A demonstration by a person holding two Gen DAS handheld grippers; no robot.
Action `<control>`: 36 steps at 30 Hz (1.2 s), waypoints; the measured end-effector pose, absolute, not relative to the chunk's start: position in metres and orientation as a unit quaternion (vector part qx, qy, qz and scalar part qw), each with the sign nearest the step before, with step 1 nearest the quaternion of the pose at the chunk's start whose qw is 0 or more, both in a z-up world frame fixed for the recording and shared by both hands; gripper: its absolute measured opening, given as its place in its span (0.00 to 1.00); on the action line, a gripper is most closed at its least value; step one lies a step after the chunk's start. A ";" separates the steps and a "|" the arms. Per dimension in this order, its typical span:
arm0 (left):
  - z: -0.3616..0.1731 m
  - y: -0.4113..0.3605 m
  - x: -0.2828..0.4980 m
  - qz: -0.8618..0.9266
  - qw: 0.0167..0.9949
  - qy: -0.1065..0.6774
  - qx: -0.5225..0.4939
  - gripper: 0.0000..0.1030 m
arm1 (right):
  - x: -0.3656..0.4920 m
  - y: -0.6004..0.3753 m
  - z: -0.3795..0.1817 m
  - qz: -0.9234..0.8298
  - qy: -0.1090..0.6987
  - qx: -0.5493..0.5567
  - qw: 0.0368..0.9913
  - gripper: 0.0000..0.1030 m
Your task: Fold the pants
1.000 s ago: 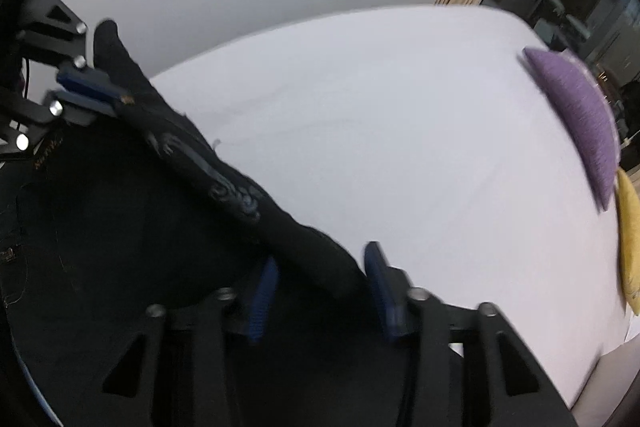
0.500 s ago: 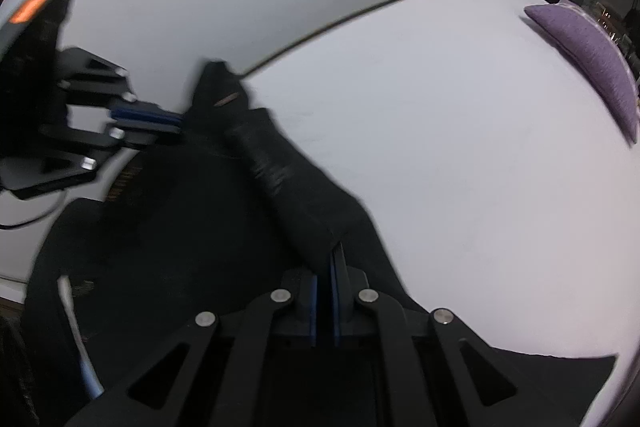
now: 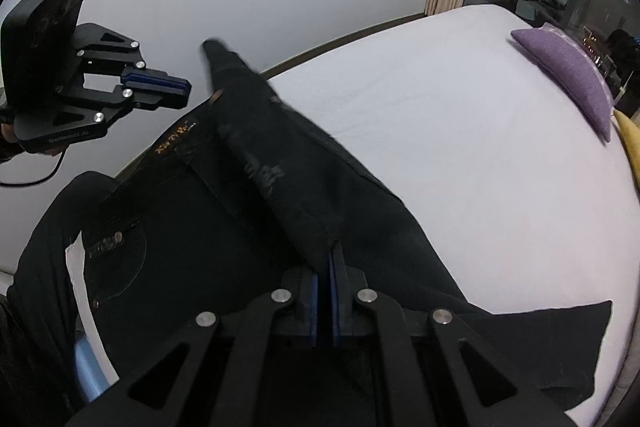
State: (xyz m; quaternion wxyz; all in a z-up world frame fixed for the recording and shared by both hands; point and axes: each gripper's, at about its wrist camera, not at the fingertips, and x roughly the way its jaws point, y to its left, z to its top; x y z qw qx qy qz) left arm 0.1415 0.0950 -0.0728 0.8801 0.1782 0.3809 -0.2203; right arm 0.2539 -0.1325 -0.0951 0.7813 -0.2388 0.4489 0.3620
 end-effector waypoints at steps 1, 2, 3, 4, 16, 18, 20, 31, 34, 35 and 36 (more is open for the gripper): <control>-0.072 0.094 0.133 -0.221 0.883 0.373 0.181 0.06 | 0.254 -0.133 -0.094 0.361 0.447 -0.244 0.781 0.05; -0.071 0.093 0.127 -0.219 0.884 0.369 0.187 0.11 | 0.255 -0.133 -0.092 0.361 0.444 -0.249 0.781 0.05; -0.068 0.092 0.119 -0.214 0.886 0.361 0.195 0.16 | 0.255 -0.132 -0.092 0.360 0.442 -0.252 0.782 0.05; -0.064 0.090 0.110 -0.217 0.889 0.350 0.199 0.36 | 0.255 -0.132 -0.091 0.358 0.440 -0.255 0.783 0.05; -0.119 0.033 0.038 -0.091 0.865 0.194 0.454 1.00 | 0.289 -0.131 -0.076 0.356 0.443 -0.215 0.794 0.05; -0.132 0.029 0.039 -0.086 0.862 0.188 0.462 1.00 | 0.280 -0.129 -0.074 0.357 0.444 -0.201 0.797 0.06; -0.143 0.027 0.049 -0.084 0.855 0.205 0.468 0.99 | 0.288 -0.133 -0.069 0.359 0.445 -0.179 0.801 0.06; -0.138 0.027 0.058 -0.103 0.878 0.199 0.422 0.07 | 0.280 -0.134 -0.074 0.356 0.447 -0.184 0.800 0.06; -0.134 0.030 0.051 -0.134 0.876 0.207 0.414 0.05 | 0.272 -0.130 -0.083 0.355 0.441 -0.223 0.794 0.05; -0.133 0.031 0.047 -0.146 0.873 0.211 0.414 0.05 | 0.268 -0.129 -0.086 0.355 0.439 -0.237 0.791 0.05; -0.134 0.033 0.041 -0.163 0.870 0.218 0.410 0.05 | 0.263 -0.126 -0.090 0.353 0.436 -0.259 0.787 0.06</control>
